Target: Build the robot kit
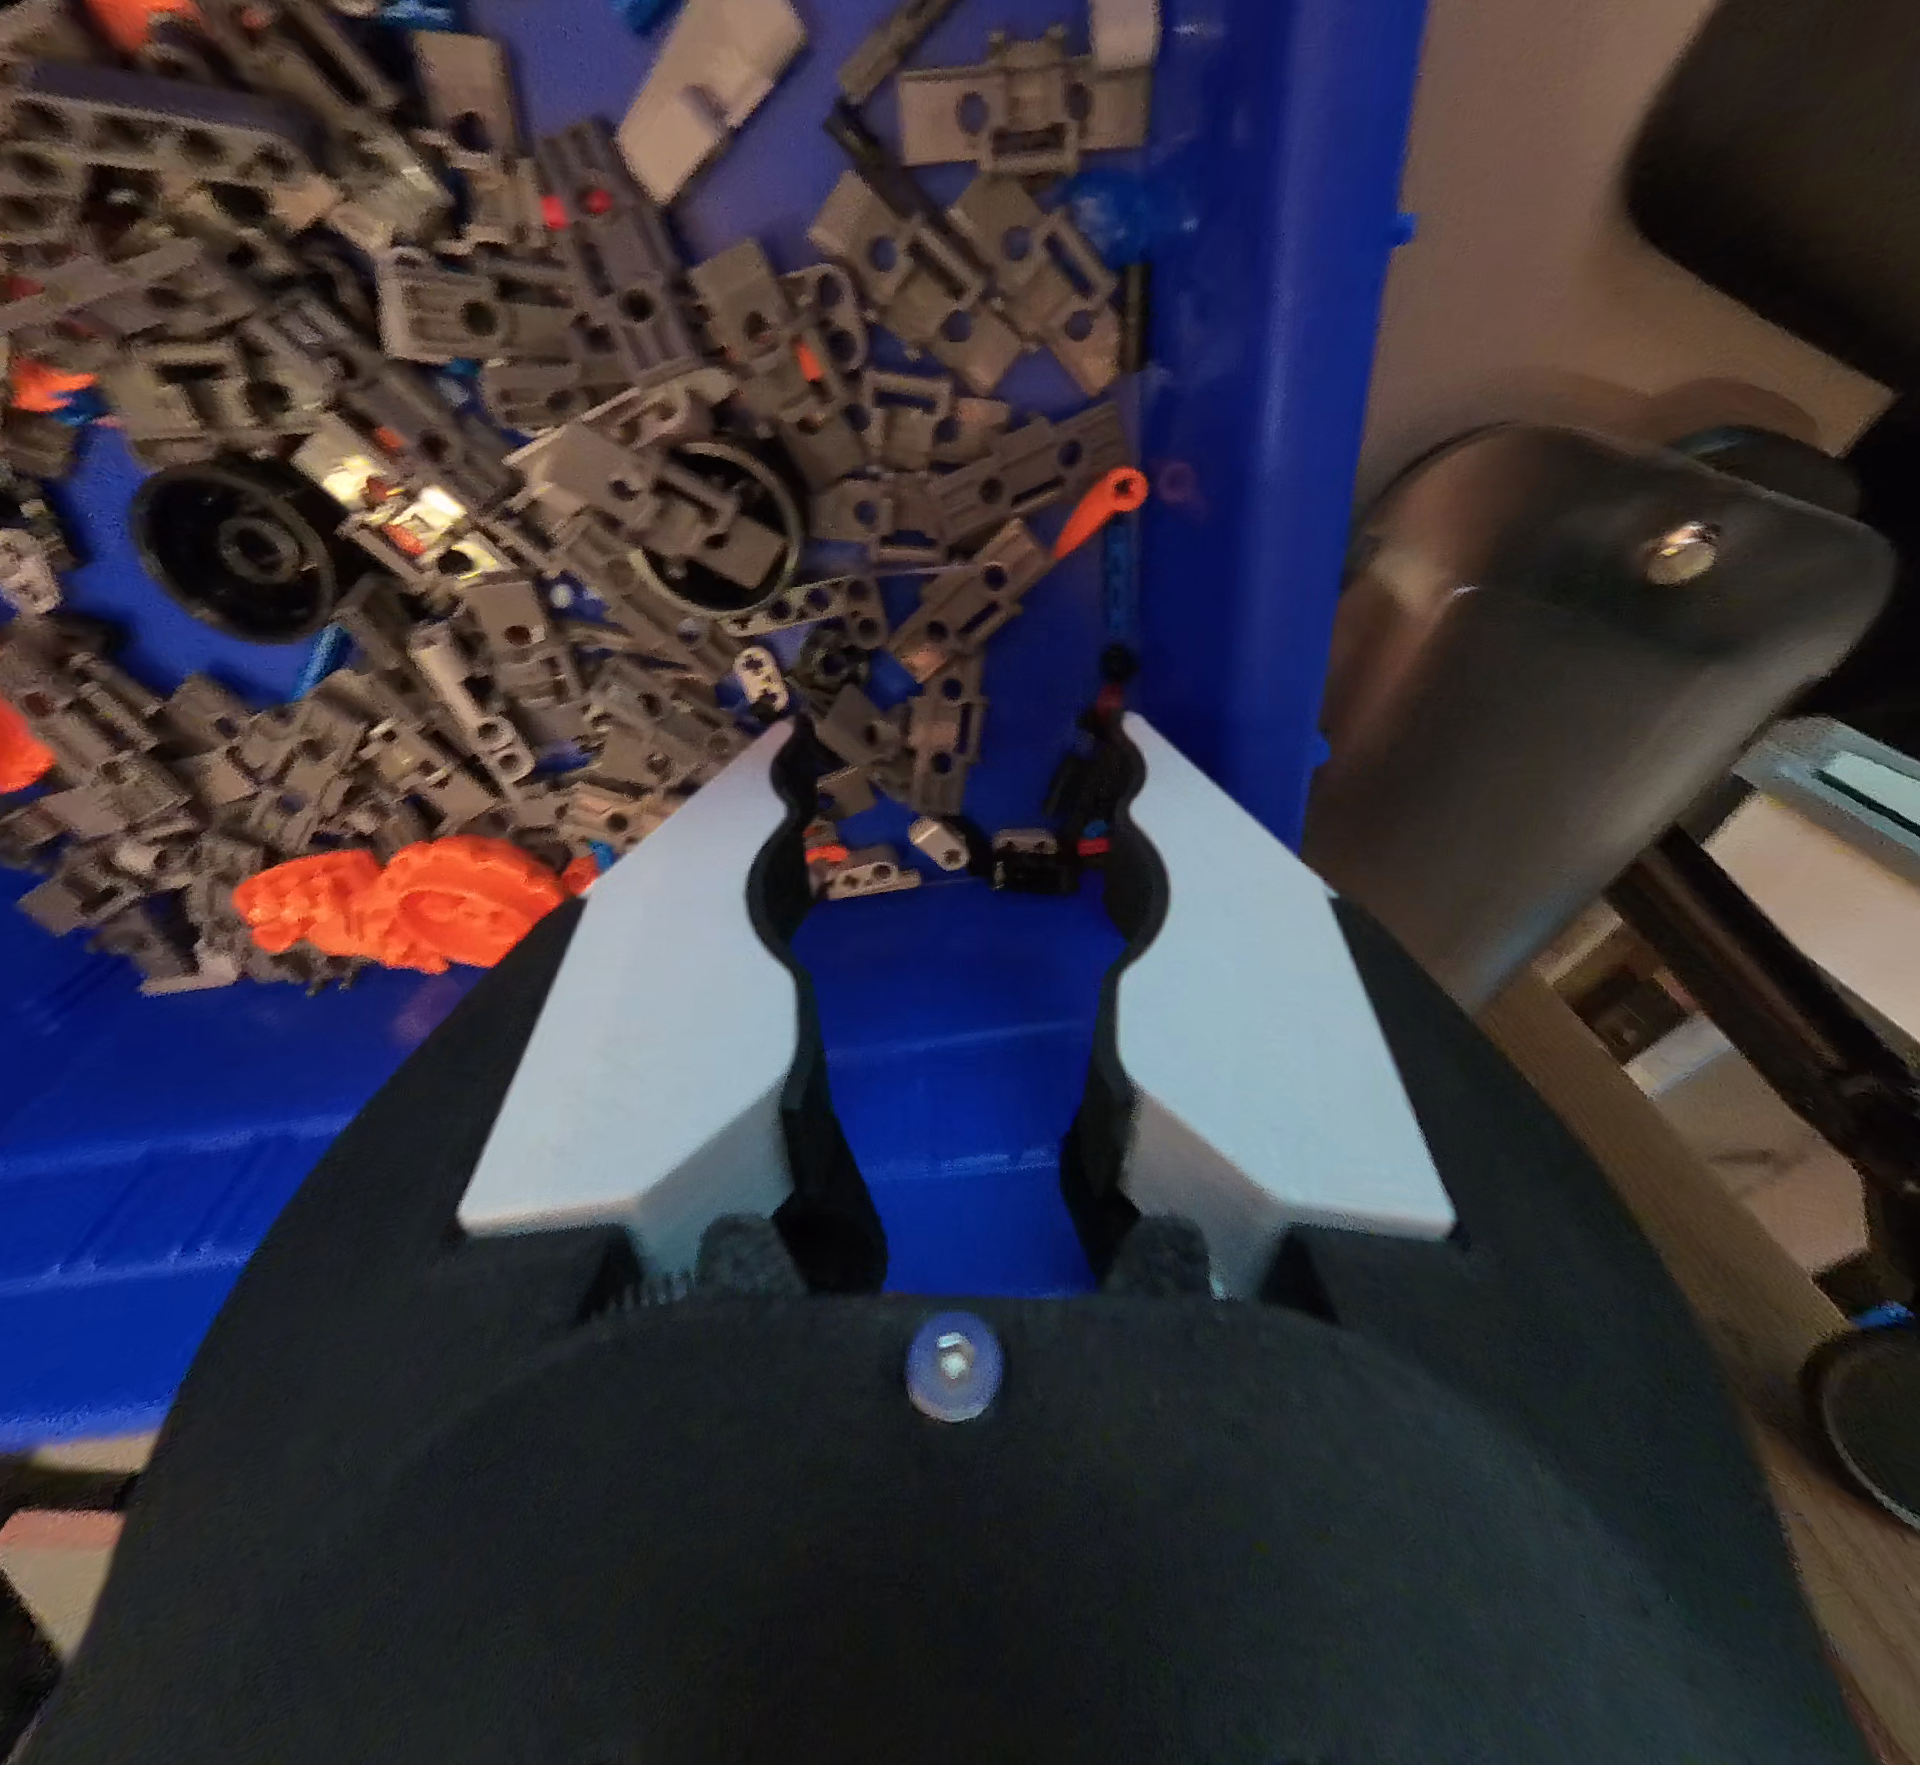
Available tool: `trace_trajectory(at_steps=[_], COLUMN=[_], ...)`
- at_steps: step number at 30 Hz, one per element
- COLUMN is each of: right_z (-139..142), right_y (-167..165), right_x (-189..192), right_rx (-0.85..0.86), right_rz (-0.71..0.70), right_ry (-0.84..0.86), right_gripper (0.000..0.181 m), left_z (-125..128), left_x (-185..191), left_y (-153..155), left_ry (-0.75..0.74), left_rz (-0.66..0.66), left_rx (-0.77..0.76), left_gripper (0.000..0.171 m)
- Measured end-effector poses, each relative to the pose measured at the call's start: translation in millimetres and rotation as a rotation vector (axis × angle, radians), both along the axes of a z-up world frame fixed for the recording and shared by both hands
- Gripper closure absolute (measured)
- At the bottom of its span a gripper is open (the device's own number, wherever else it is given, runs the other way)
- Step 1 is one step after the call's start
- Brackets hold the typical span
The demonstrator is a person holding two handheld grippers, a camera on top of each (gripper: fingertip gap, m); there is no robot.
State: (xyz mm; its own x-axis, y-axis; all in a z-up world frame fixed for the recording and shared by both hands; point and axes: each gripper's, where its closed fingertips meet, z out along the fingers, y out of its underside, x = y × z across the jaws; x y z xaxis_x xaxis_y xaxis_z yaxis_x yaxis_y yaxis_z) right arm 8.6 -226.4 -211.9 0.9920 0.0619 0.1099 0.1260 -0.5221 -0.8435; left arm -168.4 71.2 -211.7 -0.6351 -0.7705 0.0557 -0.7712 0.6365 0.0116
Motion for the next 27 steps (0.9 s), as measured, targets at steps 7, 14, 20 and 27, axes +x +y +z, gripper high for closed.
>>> trace_trajectory(at_steps=[7, 14, 20, 27], right_z=[0.8, 0.3, 1.0, 2.1], right_y=[0.1, 0.3, 0.3, 0.1], right_x=[0.5, 0.6, 0.7, 1.0], right_rx=[0.004, 0.001, 0.004, 0.011], right_rz=[-0.003, -0.004, -0.004, -0.005], right_ry=[-0.001, 0.001, 0.005, 0.008], right_gripper=[0.161, 0.161, 0.161, 0.161], left_z=[-23.4, -25.4, -9.3, -1.4], left_x=[3.3, 5.0, 2.7, -8.7], left_y=[5.4, 13.7, 14.4, -15.4], left_ry=[0.029, 0.003, -0.048, -0.020], left_rz=[-0.017, 0.055, 0.043, 0.078], left_rx=[0.071, 0.126, 0.121, -0.073], left_gripper=[0.090, 0.083, 0.091, 0.144])
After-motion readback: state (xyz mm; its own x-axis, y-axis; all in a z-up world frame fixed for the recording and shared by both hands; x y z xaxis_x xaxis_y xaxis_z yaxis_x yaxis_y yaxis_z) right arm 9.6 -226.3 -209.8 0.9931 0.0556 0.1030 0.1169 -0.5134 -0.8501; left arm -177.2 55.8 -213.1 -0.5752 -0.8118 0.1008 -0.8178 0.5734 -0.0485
